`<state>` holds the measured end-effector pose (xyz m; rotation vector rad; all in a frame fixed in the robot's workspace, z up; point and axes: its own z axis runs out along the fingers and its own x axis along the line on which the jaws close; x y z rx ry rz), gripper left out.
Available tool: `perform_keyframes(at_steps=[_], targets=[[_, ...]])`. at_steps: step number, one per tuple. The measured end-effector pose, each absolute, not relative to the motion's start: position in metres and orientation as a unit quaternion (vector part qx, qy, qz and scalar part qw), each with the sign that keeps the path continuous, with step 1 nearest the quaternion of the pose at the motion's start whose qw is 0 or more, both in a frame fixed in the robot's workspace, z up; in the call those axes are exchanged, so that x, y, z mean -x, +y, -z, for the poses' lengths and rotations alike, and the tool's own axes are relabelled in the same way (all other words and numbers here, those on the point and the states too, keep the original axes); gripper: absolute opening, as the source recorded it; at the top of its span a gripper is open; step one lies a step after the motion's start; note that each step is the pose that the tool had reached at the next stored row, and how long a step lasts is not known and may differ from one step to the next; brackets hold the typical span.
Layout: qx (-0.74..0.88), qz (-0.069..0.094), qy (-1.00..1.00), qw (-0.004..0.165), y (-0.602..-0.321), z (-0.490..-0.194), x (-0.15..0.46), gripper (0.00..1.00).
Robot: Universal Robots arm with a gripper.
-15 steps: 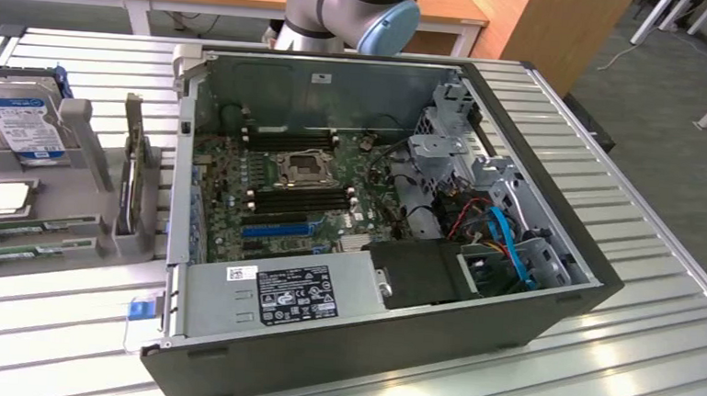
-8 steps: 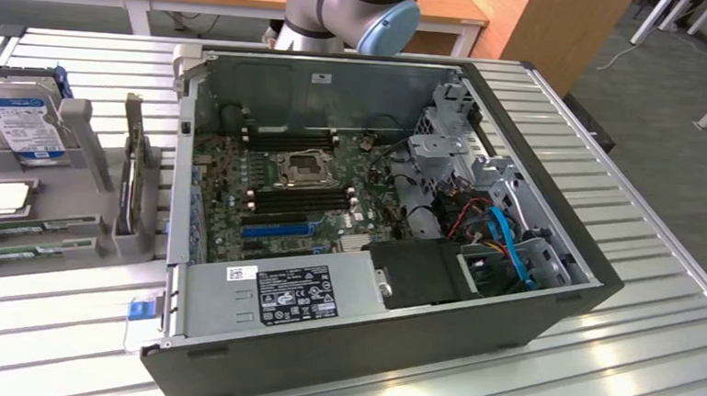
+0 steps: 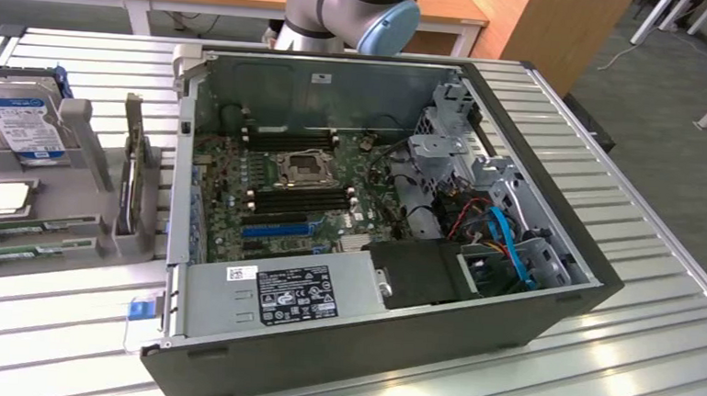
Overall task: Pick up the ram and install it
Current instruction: 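Pick up the ram and move it above insertion slot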
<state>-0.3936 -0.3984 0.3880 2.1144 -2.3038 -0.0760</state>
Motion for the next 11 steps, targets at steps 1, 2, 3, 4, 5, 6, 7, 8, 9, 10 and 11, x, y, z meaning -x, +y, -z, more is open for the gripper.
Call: perform_keyframes(at_steps=[1,2,3,4,5,6,7,8,9,10,11], targets=[[-0.678,0.024,-0.735,0.007,-0.3984,-0.388,0.3936,0.1],[-0.679,0.024,-0.733,0.007,-0.3984,-0.388,0.3936,0.1],[-0.681,0.024,-0.732,0.007,-0.3984,-0.388,0.3936,0.1],[-0.683,0.024,-0.73,0.007,-0.3984,-0.388,0.3936,0.1],[-0.684,0.024,-0.729,0.007,-0.3984,-0.388,0.3936,0.1],[-0.685,0.024,-0.728,0.007,-0.3984,-0.388,0.3936,0.1],[-0.686,0.024,-0.727,0.007,-0.3984,-0.388,0.3936,0.1],[-0.687,0.024,-0.726,0.007,-0.3984,-0.388,0.3936,0.1],[-0.687,0.024,-0.726,0.007,-0.3984,-0.388,0.3936,0.1],[-0.687,0.024,-0.726,0.007,-0.3984,-0.388,0.3936,0.1],[-0.687,0.024,-0.726,0.007,-0.3984,-0.388,0.3936,0.1]])
